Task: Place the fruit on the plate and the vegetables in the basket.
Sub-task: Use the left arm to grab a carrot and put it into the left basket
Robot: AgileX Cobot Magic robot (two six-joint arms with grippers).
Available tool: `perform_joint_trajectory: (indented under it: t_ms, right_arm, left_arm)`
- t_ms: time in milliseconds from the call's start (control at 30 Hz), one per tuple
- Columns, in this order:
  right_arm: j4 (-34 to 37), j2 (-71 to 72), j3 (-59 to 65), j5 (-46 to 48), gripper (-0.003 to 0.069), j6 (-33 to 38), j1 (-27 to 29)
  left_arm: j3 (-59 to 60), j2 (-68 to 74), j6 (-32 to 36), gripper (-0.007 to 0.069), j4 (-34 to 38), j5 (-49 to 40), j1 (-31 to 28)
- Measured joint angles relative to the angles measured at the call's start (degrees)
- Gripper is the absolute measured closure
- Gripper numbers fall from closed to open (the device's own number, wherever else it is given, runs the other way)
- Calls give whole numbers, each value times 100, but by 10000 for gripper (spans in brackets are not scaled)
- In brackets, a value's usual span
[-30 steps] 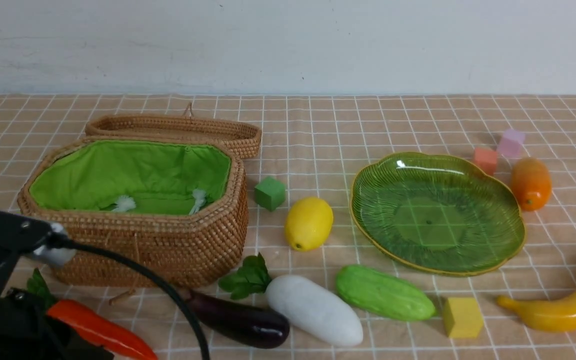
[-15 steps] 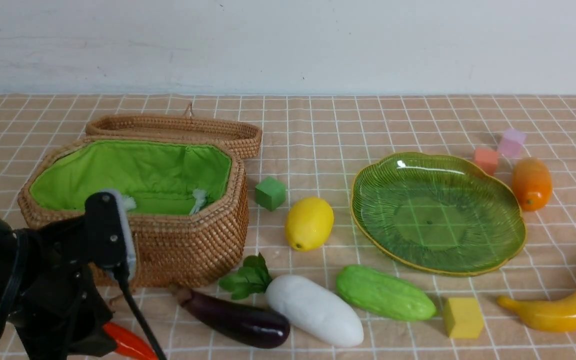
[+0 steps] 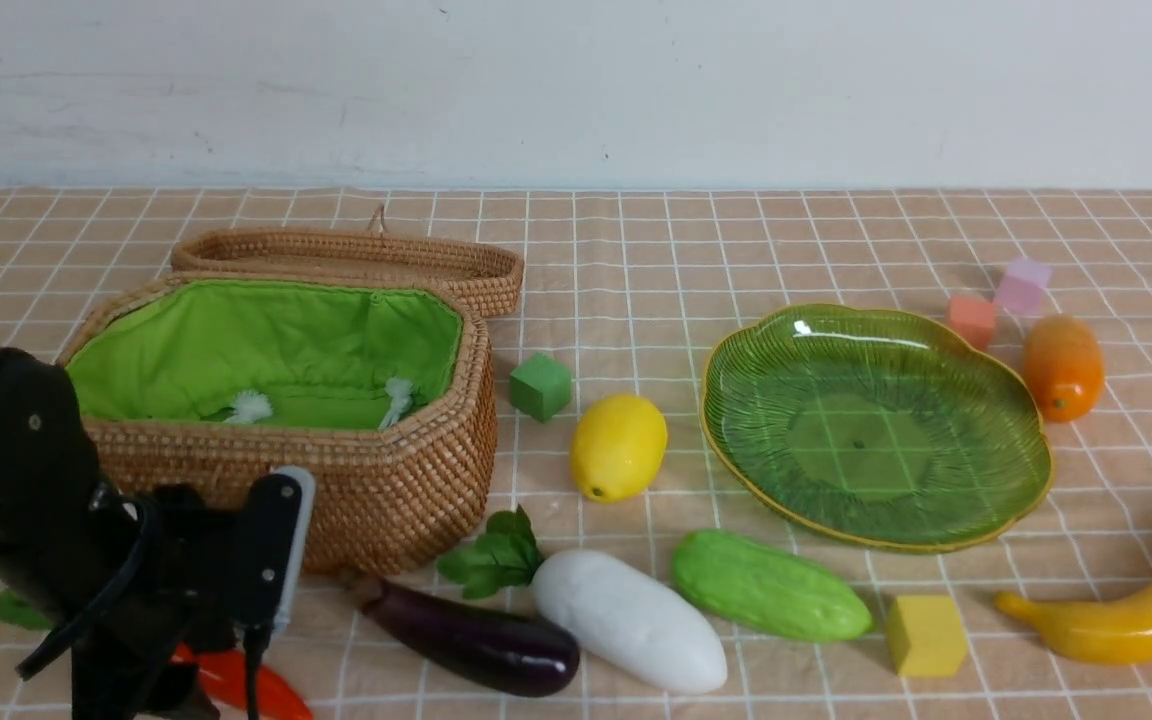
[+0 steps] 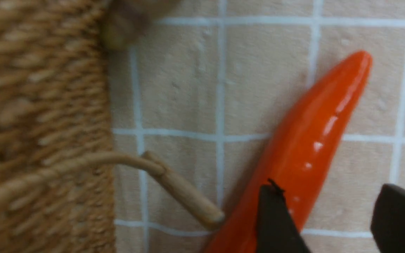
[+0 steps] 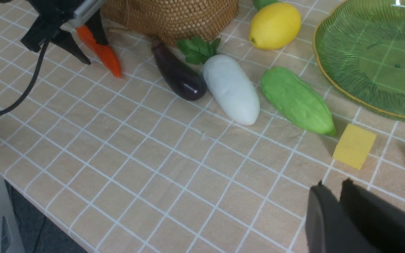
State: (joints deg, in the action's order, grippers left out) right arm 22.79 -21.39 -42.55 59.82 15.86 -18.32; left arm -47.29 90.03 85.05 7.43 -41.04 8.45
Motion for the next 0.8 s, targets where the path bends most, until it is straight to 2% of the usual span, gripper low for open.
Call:
perform_joint_trajectory:
  t_ms: [167, 367, 467, 667, 800]
  right_arm:
    - [0, 0, 0, 0, 571, 0, 0]
    - [-3, 0, 0, 0, 571, 0, 0]
    - [-3, 0, 0, 0, 571, 0, 0]
    - [-3, 0, 0, 0, 569, 0, 0]
    - [-3, 0, 0, 5, 569, 0, 0]
  left_arm:
    - [-60, 224, -17, 375, -259, 13, 0]
    - [-92, 276, -369, 400, -379, -28, 5]
    - [-92, 276, -422, 364, -398, -19, 5]
    - [6, 429, -479, 202, -618, -206, 5]
    - [6, 436, -479, 190, -640, -119, 5]
